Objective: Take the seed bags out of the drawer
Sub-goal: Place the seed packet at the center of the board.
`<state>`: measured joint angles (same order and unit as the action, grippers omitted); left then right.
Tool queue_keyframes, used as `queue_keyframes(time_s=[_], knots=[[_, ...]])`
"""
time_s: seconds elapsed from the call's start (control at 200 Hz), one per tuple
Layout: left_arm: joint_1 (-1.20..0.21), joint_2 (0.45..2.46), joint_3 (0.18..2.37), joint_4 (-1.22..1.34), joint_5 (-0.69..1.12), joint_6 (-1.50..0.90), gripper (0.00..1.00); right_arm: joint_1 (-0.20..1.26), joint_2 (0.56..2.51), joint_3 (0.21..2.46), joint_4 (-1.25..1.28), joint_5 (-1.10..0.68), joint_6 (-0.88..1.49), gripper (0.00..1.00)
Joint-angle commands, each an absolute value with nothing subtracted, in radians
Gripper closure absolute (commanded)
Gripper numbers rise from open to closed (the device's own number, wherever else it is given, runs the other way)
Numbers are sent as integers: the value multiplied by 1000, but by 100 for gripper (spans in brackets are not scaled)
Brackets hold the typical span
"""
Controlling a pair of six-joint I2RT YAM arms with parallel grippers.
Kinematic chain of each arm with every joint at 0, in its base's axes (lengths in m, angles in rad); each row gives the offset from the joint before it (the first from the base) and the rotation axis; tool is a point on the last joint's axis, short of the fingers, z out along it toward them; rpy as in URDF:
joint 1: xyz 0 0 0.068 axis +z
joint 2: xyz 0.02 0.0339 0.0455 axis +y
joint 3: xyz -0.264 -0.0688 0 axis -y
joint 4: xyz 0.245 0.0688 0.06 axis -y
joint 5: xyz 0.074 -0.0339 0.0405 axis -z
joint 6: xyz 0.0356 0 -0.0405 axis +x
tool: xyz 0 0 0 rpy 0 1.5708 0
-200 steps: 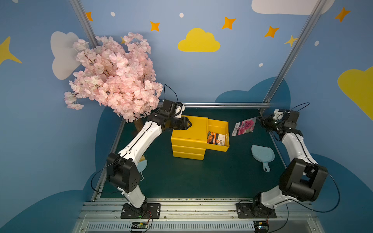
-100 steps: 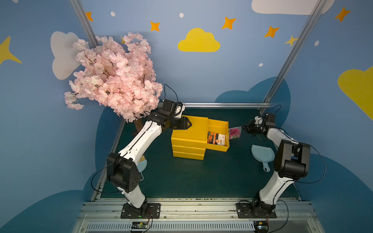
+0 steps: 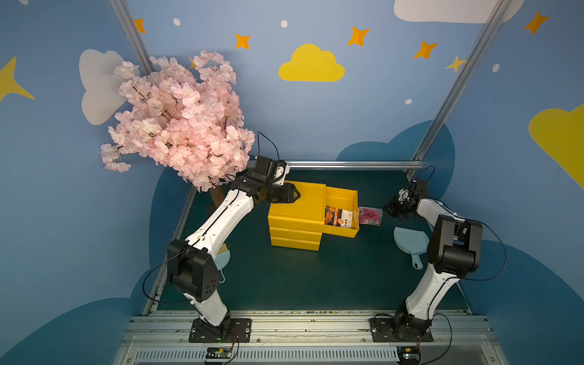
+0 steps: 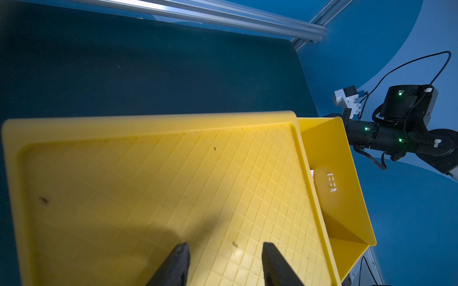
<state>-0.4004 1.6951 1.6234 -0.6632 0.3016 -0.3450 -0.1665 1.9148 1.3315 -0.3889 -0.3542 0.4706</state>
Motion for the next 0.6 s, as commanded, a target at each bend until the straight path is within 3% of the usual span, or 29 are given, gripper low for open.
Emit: queue_keyframes(time_s=[0.0,0.1,0.255,0.591], knots=[[-413,1751,1576,-813,273,-359,47,-149,1901,1370,-454,-295,417,80],[-411,1746,1571,-812,265,-360,47,-138,1861,1372,-469,-268,409,64],[-411,1746,1567,-808,257,-358,47,-103,1772,1378,-486,-240,386,50],[-413,1764,1567,-783,241,-348,47,54,1610,1487,-569,-232,279,52]])
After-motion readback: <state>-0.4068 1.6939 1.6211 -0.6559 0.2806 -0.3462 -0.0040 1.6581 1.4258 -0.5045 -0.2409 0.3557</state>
